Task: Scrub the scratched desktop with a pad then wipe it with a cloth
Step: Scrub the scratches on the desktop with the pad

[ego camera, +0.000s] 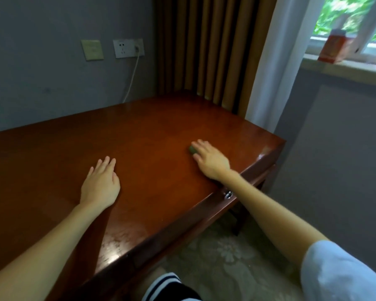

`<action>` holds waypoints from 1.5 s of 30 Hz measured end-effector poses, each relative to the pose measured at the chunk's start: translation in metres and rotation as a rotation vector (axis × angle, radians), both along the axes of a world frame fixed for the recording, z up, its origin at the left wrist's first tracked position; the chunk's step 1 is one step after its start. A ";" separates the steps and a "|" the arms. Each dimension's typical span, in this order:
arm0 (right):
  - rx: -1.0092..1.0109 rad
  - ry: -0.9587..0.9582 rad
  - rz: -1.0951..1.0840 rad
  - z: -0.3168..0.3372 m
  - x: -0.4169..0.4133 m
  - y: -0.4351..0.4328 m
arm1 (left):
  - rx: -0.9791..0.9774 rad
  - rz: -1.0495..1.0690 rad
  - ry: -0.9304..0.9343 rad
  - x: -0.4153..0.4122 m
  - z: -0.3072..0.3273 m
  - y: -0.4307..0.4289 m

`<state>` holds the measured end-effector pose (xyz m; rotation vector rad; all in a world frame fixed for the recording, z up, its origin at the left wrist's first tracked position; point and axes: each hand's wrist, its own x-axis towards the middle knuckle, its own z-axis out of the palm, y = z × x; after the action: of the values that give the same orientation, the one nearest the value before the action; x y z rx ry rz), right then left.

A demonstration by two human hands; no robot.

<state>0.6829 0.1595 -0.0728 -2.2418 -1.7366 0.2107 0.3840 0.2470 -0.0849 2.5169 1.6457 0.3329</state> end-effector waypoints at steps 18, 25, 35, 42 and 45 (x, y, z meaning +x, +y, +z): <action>-0.053 0.038 -0.425 0.004 0.217 -0.023 | 0.021 0.003 0.014 0.053 -0.004 0.060; -0.017 0.025 -0.465 0.002 0.209 -0.019 | -0.009 -0.004 0.007 0.051 -0.001 0.058; 0.013 -0.038 0.018 0.004 -0.005 -0.008 | -0.065 -0.105 -0.014 0.040 0.008 0.025; 0.058 -0.092 0.305 -0.005 -0.192 -0.019 | -0.050 -0.256 -0.100 -0.044 0.006 -0.021; 0.062 -0.070 0.397 -0.008 -0.247 -0.034 | -0.028 -0.170 -0.108 -0.099 0.008 -0.039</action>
<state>0.4358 0.1251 -0.0812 -1.8617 -2.1815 0.1604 0.2853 0.2083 -0.0769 2.5465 1.3781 0.4159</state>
